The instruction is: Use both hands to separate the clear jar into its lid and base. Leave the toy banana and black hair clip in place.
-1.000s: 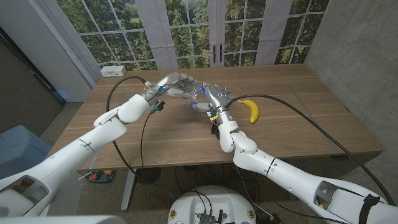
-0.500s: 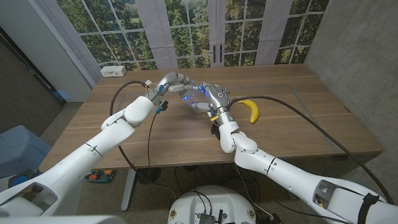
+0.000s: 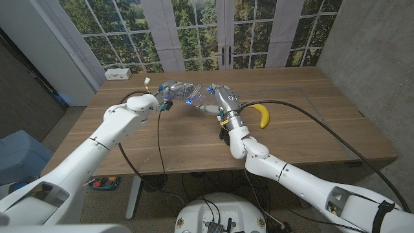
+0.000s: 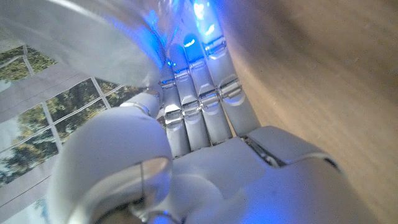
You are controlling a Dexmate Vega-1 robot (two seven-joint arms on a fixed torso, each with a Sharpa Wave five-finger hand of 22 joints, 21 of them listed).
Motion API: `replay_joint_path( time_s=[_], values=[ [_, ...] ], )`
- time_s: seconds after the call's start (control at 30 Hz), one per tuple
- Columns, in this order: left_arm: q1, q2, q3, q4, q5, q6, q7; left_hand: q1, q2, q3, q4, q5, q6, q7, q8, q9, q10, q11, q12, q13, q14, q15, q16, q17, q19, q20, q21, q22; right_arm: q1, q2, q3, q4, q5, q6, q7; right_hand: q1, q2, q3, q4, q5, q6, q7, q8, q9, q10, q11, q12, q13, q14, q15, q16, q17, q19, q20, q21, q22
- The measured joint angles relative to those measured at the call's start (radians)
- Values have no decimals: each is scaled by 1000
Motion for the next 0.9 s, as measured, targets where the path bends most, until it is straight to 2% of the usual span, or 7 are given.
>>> replay_joint_path(
  time_s=[0.17, 0.3, 0.37, 0.5, 0.67, 0.77, 0.9],
  values=[
    [-12, 20, 16, 4, -97, 53, -16, -140, -16, 59, 81, 2, -49, -18, -62, -1, -49, -7, -66, 3, -14, -21, -36, 0, -60, 40, -33, 6, -1, -2, 4, 4, 3, 7, -6, 0, 0, 0, 0, 0, 0, 0, -1, 0, 0, 0, -1, 0, 0, 0, -4, 2, -4, -4, 8, 0],
    [-11, 22, 19, 3, -96, 23, -16, -310, -85, 54, 98, 0, -302, -34, -108, -22, -188, -4, -110, 12, -77, -49, -59, 0, -116, 89, -72, 4, -1, -3, 6, 6, 3, 7, -7, 0, 0, 0, 0, 0, 0, 0, -1, -2, 0, 0, -6, 0, 0, 0, -5, 4, -4, -4, 8, 0],
    [19, 38, 39, 3, -76, -17, -13, -384, -109, 51, 91, 0, -454, -39, -108, -34, -326, 18, -117, 17, -123, -73, -63, 0, -159, 122, -105, 4, -1, -4, 6, 6, 3, 13, -10, 0, 0, 0, 0, 0, 0, 0, -1, -2, 0, 0, -7, -1, 0, 0, -5, 4, -4, -4, 8, 0],
    [50, 39, 48, 10, -41, -105, -8, -490, -136, 52, 53, 0, -669, -99, -108, -53, -552, 36, -121, 17, -354, -29, -67, 3, -299, 193, -192, 4, -1, -5, 7, 7, 3, 17, -13, 0, 0, 0, 0, 0, 0, 0, -1, 4, 0, 0, -8, -2, 0, 0, -5, 4, -4, -4, 15, -5],
    [76, 35, 55, 36, 18, -247, -6, -532, -158, 57, -73, 0, -866, -189, -108, -65, -856, -22, -121, 14, -697, 11, -67, 3, -636, 271, -366, 7, -1, -7, 9, 7, 3, 19, -15, 0, 0, 0, 0, 1, 0, 0, 0, 1, 0, 0, -12, -3, 0, 0, -9, 7, -7, -7, 15, -4],
    [87, 34, 61, 59, 68, -343, -9, -533, -161, 48, -128, 0, -917, -230, -103, -68, -943, -48, -121, 14, -799, 7, -67, 3, -740, 296, -404, 7, -1, -10, 10, 5, 1, 18, -15, 0, 0, 0, 0, 4, 0, 0, 0, 2, 0, 0, -16, -1, 0, 0, -9, 8, -7, -7, 15, -4],
    [89, 37, 66, 87, 125, -472, -23, -516, -200, 32, -161, 0, -941, -269, -103, -68, -1000, -59, -116, 14, -865, 5, -67, 0, -804, 309, -414, 7, -3, -13, 11, 1, -2, 14, -9, 0, 0, 4, -4, 4, 0, 0, 0, -1, 0, 0, -17, 4, 0, 0, -9, 17, -7, -7, 21, -4]
  ],
)
